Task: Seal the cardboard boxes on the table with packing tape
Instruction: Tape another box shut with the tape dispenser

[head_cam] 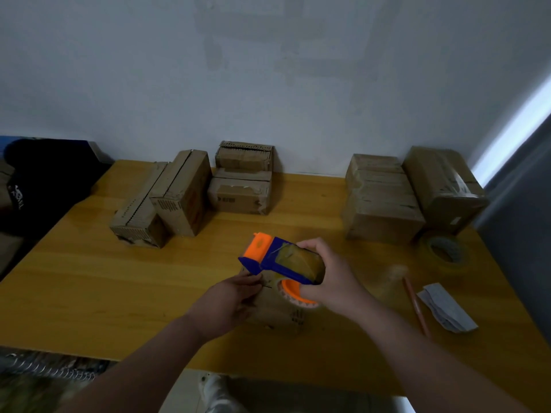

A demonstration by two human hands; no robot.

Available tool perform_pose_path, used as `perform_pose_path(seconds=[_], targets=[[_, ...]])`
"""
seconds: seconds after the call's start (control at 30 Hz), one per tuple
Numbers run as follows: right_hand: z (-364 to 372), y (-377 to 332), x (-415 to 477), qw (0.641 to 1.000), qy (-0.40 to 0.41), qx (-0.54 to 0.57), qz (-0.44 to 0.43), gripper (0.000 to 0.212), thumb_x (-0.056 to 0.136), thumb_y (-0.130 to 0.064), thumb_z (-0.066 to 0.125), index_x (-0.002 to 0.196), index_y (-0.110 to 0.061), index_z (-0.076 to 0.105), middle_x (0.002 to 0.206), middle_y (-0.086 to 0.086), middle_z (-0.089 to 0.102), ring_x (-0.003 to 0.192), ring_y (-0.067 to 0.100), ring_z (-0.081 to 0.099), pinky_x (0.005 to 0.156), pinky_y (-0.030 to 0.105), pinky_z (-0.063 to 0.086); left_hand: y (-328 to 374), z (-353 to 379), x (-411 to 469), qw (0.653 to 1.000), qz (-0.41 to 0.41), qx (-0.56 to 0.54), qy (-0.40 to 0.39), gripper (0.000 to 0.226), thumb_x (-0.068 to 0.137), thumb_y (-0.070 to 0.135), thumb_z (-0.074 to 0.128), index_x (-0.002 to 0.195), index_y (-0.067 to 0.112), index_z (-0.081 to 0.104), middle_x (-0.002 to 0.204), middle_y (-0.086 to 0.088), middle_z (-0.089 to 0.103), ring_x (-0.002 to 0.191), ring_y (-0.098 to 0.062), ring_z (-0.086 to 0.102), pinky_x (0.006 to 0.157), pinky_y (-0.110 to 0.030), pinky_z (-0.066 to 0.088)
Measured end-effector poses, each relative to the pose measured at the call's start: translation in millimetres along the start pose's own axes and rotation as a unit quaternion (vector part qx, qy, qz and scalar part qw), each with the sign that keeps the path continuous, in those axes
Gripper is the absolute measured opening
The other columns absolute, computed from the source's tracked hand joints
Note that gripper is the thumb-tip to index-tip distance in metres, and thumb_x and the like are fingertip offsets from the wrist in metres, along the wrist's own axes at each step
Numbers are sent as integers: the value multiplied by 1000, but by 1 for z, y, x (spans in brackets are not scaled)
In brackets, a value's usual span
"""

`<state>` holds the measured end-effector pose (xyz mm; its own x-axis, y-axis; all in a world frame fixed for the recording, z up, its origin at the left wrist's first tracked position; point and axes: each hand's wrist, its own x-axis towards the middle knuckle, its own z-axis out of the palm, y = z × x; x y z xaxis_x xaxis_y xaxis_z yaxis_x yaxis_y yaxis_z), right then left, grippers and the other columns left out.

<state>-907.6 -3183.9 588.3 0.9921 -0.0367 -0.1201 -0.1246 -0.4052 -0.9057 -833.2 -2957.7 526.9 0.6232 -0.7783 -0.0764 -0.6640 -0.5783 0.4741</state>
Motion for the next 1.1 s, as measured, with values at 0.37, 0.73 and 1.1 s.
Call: perform_pose_path(seconds=[0.37,0.73,1.1], targets=[[-4,7,-2,1000,-4,-26,3,67,71,-15,82,112,-49,41,116,-14,48,100,9,58,77,28,58,30,-43,15,656,-405,-634,71,43,96,42,50,98,1,62,82,-13,66,74,-25,62,65,-36,51],[-2,2,-3,1000,-23,-4,-2,68,71,-14,82,112,-50,41,118,-15,47,102,13,59,75,32,60,28,-46,14,664,-375,-642,81,16,93,-3,48,90,2,63,61,-6,55,56,-13,47,51,-24,45],[-30,-26,0,978,-91,-187,-15,67,73,-24,79,127,-43,44,106,-14,56,81,6,65,65,22,57,14,-41,6,729,-382,-529,206,13,91,7,61,78,3,63,67,-7,60,60,-16,50,58,-27,44]])
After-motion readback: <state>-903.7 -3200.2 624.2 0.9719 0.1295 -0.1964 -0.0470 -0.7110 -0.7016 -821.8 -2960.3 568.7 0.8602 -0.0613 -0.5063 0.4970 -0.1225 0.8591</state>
